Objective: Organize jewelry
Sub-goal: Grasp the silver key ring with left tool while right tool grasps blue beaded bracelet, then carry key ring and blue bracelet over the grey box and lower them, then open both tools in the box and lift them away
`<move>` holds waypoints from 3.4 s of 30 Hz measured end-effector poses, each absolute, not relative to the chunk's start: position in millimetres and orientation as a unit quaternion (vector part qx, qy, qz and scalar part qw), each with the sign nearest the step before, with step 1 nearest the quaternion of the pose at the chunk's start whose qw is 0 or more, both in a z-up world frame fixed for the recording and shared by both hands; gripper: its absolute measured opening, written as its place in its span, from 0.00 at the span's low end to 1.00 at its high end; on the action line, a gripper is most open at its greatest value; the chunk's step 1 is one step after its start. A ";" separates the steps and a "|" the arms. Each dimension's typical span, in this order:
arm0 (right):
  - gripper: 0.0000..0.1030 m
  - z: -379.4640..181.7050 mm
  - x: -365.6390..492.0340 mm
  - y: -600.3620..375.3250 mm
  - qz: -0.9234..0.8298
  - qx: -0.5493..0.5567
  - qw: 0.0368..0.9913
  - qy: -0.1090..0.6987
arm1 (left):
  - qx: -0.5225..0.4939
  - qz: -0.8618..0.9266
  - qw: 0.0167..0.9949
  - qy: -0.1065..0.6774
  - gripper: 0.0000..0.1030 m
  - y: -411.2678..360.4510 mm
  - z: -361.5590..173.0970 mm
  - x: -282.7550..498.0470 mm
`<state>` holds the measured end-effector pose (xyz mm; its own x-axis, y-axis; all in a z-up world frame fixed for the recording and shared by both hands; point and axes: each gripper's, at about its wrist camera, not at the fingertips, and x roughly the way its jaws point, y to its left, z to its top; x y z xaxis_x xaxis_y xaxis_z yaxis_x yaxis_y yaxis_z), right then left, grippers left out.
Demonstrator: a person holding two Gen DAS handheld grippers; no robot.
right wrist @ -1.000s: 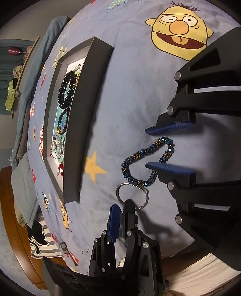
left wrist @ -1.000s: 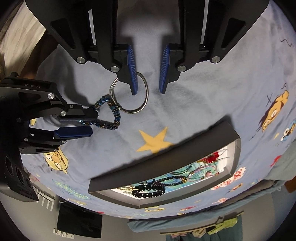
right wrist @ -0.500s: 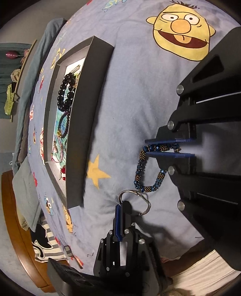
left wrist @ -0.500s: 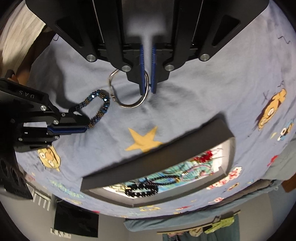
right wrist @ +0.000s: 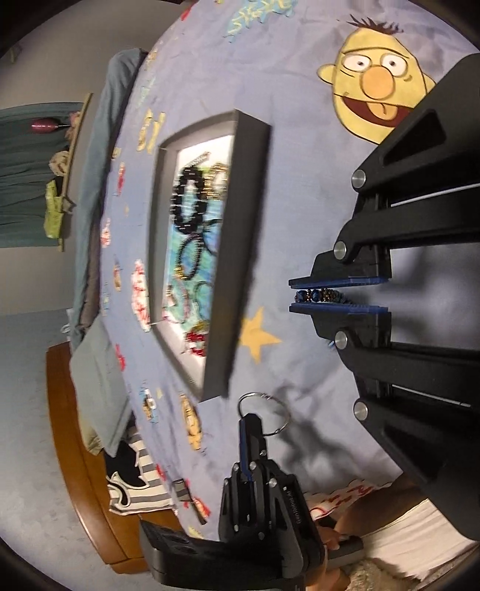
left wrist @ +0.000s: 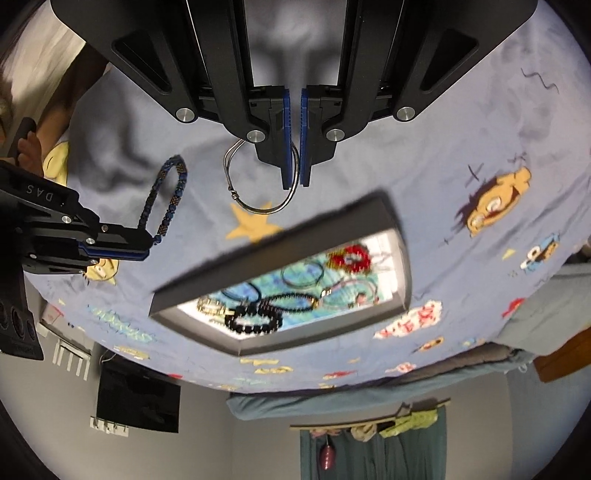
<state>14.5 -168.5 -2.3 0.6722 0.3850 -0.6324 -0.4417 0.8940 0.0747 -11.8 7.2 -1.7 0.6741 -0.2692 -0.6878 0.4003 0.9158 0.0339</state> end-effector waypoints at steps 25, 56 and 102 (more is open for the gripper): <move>0.07 58.6 106.6 -189.0 0.177 -0.020 0.947 0.266 | 0.099 -0.203 0.900 0.373 0.05 -47.2 20.6 108.8; 0.07 -7.7 144.2 -205.8 0.167 0.004 0.904 0.393 | 0.106 -0.204 0.874 0.429 0.05 -48.2 -18.6 132.7; 0.61 40.0 88.4 -231.3 0.132 0.028 0.922 0.362 | 0.079 -0.163 0.910 0.374 0.58 -10.3 34.3 56.7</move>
<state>88.4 -231.3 40.0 0.7026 0.2634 -0.6610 -0.2232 0.9637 0.1468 56.7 -10.3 34.3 0.6676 -0.2381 -0.7054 0.3559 0.9343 0.0214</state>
